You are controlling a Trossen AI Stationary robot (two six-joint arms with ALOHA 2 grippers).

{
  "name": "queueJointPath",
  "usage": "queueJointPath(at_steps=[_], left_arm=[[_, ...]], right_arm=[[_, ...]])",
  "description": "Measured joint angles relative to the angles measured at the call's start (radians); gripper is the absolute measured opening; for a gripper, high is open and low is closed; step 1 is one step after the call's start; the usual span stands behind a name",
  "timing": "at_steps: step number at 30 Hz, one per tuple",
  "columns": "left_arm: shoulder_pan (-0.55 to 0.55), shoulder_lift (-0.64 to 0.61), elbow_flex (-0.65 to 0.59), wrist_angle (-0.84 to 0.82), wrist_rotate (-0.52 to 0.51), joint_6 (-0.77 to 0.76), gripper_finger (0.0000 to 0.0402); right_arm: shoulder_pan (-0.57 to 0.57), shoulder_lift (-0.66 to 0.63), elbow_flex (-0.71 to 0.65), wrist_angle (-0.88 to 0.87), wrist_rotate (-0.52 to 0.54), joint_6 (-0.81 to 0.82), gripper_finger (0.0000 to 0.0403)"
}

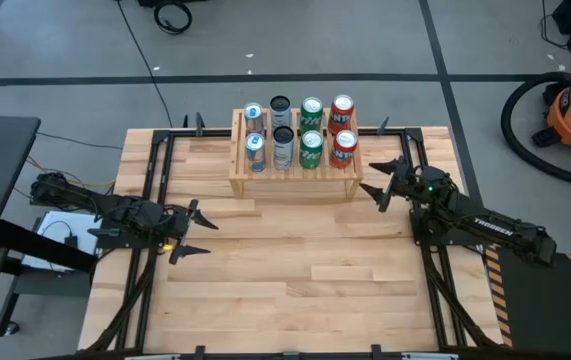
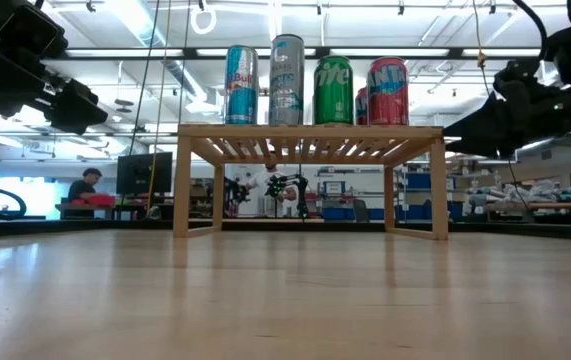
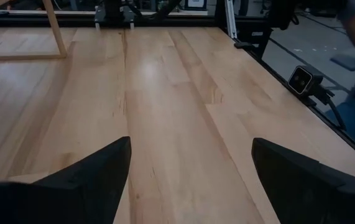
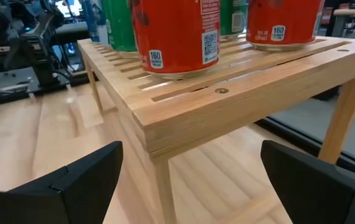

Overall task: Place canned beverage on shelf
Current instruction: Return to Home Position

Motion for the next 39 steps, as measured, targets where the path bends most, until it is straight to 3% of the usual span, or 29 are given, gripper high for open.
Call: queueJointPath(at_steps=[15,32,39], left_arm=[[0.000,-0.009,0.000,-0.002,0.000,0.000,0.0334],[0.000,-0.219,0.000,-0.005,-0.001,0.000,0.0334],[0.000,-0.280,0.001,0.002,-0.001,0.000,0.0334]], right_arm=[[0.014,-0.012,0.000,0.002,-0.014,0.000,0.0391],[0.117,-0.165,0.000,0.009,-0.015,0.000,0.0391],[0.149,-0.169,0.000,0.038,-0.016,0.000,0.0391]])
